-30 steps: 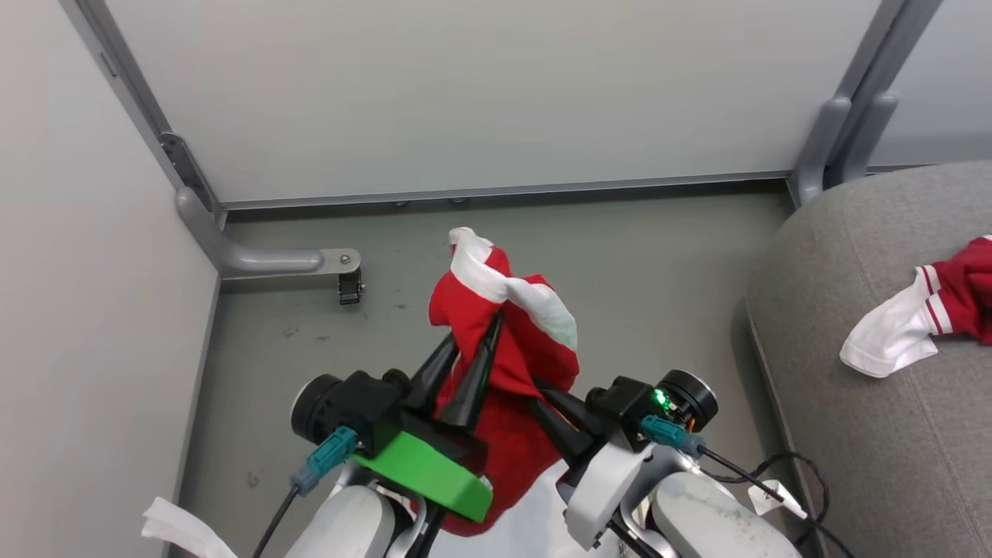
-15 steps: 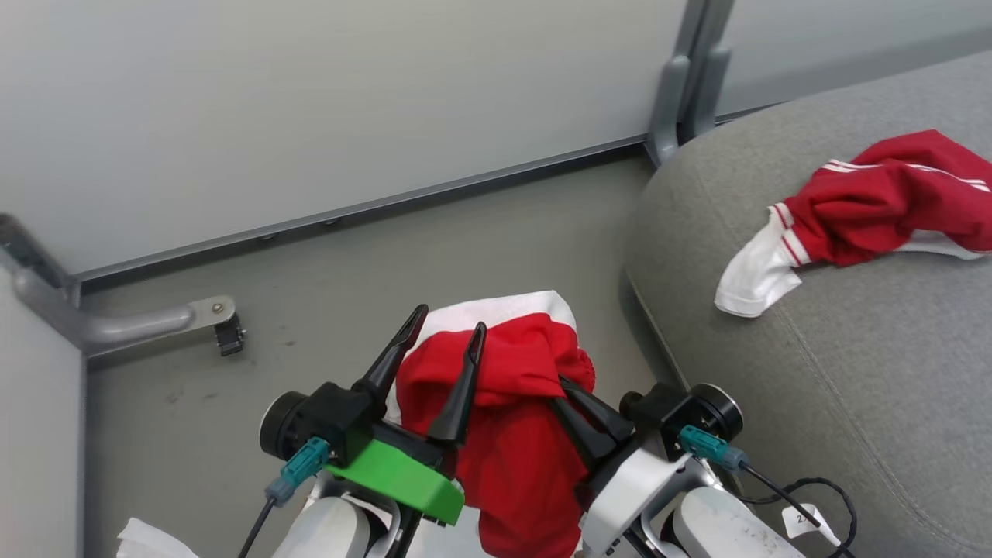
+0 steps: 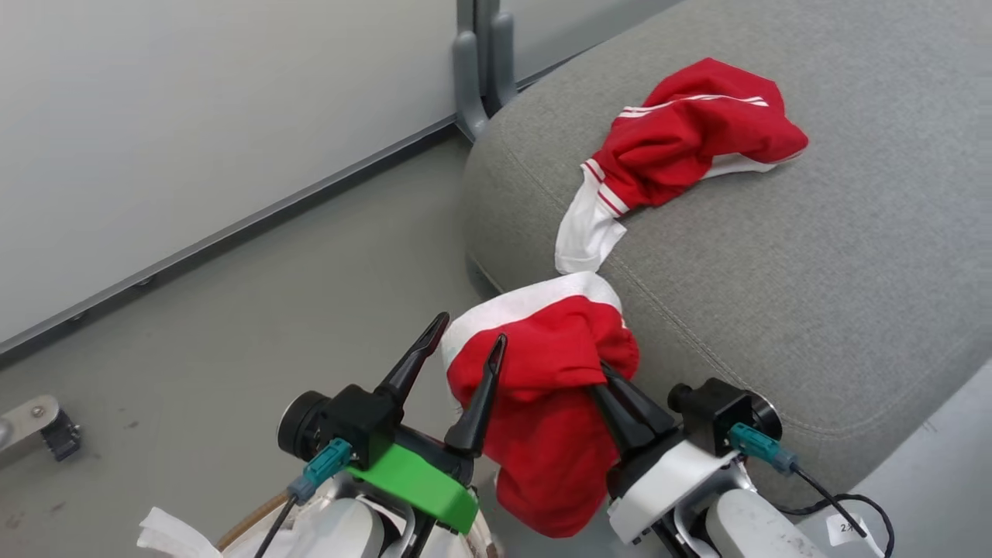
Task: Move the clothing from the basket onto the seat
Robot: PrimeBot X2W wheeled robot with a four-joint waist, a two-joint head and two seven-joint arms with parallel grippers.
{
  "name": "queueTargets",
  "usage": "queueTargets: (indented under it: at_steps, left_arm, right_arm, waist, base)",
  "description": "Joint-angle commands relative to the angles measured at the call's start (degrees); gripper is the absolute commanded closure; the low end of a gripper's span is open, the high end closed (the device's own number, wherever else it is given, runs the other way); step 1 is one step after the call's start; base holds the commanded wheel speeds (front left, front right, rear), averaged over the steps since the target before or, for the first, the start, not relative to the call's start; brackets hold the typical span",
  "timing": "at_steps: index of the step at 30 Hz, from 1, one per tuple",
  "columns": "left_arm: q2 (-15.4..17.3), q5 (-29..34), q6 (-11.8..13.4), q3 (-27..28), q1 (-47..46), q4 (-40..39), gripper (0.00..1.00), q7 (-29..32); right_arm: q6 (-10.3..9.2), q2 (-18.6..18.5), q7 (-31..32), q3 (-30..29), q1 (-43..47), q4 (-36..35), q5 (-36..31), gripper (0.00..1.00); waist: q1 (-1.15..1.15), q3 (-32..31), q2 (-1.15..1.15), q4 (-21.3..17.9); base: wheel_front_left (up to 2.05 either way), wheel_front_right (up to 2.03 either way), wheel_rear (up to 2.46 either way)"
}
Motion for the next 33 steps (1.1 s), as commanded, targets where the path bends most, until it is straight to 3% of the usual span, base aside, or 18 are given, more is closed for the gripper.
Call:
queueTargets:
  at_steps: [1,7,13,24,30,33]
  left_arm:
    - [0.7,-0.8,-0.2,-0.3,-1.5,0.4,0.00,0.0]
    - [1.6,-1.1,-0.2,-1.5,-3.0,1.1,0.00,0.0]
    - [3.8,-0.5,-0.2,-1.0,-4.0,1.4,0.00,0.0]
    - [7.8,-0.2,-0.2,-5.0,-9.5,1.8,0.00,0.0]
    - [8.9,-0.6,-0.2,-6.5,-13.1,1.4,0.00,0.0]
    - [8.9,-0.8,-0.2,-6.7,-14.3,1.2,0.00,0.0]
  right_arm:
    - [-0.06,0.0,-0.1,-1.1,1.0,-0.6,-0.3,1.00]
    - [-0.06,0.0,-0.1,-5.8,0.7,-2.2,-1.0,1.00]
    - [-0.06,-0.7,-0.1,-11.8,-6.9,-4.8,-4.0,1.00]
    - [-0.07,-12.9,-0.1,-20.2,-29.0,-5.6,-10.4,1.00]
    - [-0.07,-20.0,-0.1,-25.6,-38.6,1.3,-14.5,1.00]
    - [-0.07,-21.8,-0.1,-28.9,-40.9,6.4,-16.2,1.00]
  waist:
    - [0.00,2.7,0.00,-4.4]
    - [0.00,4.8,0.00,-4.8]
    - [0.00,9.2,0.00,-5.0]
    - [0.00,19.7,0.00,-0.4]
    - [0.00,24.4,0.00,4.0]
    - [0.00,26.0,0.00,6.0]
  base:
    - [0.00,0.00,0.00]
    - [0.00,0.00,0.00]
    - [0.00,0.00,0.00]
    - [0.00,0.00,0.00]
    - [0.00,0.00,0.00]
    - [0.00,0.00,0.00]
